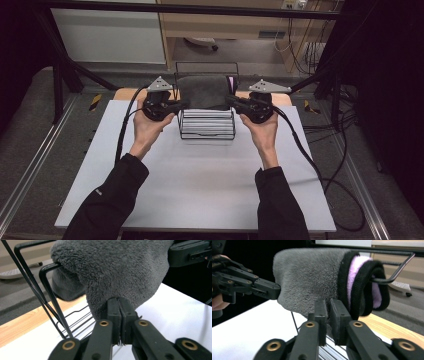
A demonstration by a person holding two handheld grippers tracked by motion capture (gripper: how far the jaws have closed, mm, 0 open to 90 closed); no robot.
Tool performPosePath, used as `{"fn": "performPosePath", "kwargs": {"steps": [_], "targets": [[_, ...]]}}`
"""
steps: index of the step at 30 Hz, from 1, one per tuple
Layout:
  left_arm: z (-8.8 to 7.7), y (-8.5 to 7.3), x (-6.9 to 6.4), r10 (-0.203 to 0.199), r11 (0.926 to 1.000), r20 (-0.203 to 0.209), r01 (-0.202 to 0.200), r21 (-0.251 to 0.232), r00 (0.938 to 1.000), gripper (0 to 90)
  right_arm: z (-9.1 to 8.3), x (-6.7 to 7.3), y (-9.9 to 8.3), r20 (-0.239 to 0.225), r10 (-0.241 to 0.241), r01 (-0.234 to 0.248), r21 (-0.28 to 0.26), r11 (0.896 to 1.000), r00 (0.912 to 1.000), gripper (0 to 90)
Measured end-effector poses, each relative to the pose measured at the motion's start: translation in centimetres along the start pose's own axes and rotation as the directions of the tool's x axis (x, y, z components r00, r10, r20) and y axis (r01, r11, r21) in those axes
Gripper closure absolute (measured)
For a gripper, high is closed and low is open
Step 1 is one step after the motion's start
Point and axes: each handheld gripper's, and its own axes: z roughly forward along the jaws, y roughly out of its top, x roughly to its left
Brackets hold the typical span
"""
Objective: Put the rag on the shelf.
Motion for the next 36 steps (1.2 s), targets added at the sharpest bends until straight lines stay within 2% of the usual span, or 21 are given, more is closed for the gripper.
{"fn": "performPosePath", "kwargs": {"steps": [7,9,14,17,19,25,27,32,36], "targets": [[-1.6,0.2,-0.2,-0.017,0.9998,0.005,0.017,0.007,0.9999,70.7,-2.0,0.3,0.6,-0.020,0.007,-0.007,-0.042,0.999,0.9998,70.4],[-1.9,0.2,-0.2,-0.015,0.9997,0.003,0.015,0.021,0.9999,65.8,-2.4,0.3,0.7,-0.015,0.008,-0.009,-0.047,0.999,0.9999,65.2],[-2.8,-0.2,-0.2,-0.014,0.9988,-0.007,0.014,0.046,0.9999,56.3,-3.5,0.6,1.0,-0.014,0.012,-0.013,-0.052,0.999,0.9998,46.5],[-3.5,-0.9,-0.3,-0.009,0.9990,-0.013,0.009,0.044,0.9999,50.0,-4.2,0.8,1.0,-0.020,0.010,-0.010,-0.045,0.999,0.9998,37.3],[-3.8,-1.4,-0.3,-0.006,0.9986,-0.018,0.007,0.053,0.9998,44.9,-4.6,0.9,0.9,-0.021,0.009,-0.009,-0.030,1.000,0.9998,30.1],[-4.6,-3.4,-0.3,0.015,0.9951,-0.028,-0.012,0.098,0.9995,30.4,-5.5,1.0,0.1,-0.019,0.002,-0.002,0.001,1.000,0.9998,17.1],[-4.8,-4.3,-0.3,0.015,0.9950,-0.038,-0.012,0.100,0.9992,25.9,-5.7,0.9,-0.4,-0.018,0.006,-0.006,0.010,1.000,0.9998,13.2],[-5.1,-6.8,-0.1,0.006,0.9948,-0.047,-0.001,0.102,0.9989,15.5,-6.1,0.5,-2.4,-0.017,0.023,-0.023,0.036,0.999,0.9996,9.0],[-5.3,-8.8,0.1,-0.021,0.9945,-0.040,0.025,0.102,0.9990,13.7,-6.1,0.2,-4.2,-0.029,0.031,-0.030,0.056,0.998,0.9991,6.9]]}}
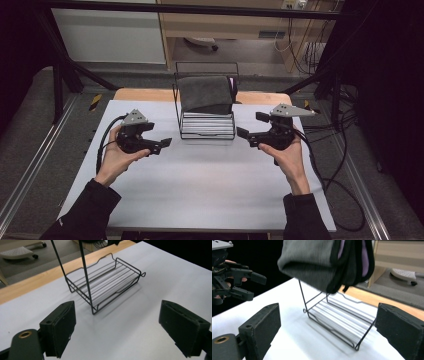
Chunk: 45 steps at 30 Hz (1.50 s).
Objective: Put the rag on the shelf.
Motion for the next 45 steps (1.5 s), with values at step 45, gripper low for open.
{"fn": "performPosePath", "kwargs": {"steps": [45], "targets": [[-0.9,-13.9,1.1,-0.036,0.9976,-0.017,0.037,0.058,0.9992,5.8,-1.8,-2.6,-16.3,-0.038,0.073,-0.062,0.246,0.967,0.9966,0.8]]}}
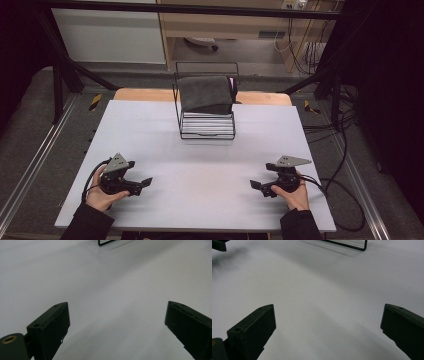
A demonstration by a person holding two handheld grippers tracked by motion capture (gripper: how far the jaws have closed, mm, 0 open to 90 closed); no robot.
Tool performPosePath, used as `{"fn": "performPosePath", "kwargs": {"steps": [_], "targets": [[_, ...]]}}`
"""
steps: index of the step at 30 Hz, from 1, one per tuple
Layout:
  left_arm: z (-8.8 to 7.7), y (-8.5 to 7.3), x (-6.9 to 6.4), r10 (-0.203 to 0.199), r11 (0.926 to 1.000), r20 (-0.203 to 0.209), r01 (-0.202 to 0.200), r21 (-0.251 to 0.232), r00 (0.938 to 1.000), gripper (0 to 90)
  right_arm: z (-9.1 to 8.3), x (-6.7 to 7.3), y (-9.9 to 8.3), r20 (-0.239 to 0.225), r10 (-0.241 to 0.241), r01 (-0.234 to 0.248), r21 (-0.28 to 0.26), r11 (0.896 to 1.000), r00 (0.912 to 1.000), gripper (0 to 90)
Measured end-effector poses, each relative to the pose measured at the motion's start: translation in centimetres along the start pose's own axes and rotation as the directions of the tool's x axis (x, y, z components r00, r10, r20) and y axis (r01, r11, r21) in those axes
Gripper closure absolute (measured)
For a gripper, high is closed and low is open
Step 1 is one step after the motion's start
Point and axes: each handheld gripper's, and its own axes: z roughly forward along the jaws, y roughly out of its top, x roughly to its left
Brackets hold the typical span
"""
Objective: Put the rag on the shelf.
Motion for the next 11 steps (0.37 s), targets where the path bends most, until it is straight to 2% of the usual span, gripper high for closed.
{"fn": "performPosePath", "kwargs": {"steps": [11], "targets": [[-0.41,-0.63,0.50,-0.013,0.9999,-0.004,0.013,-0.003,0.9999,5.4,-0.76,-0.55,-0.72,0.015,0.040,-0.040,-0.003,0.999,0.9991,0.9]]}}
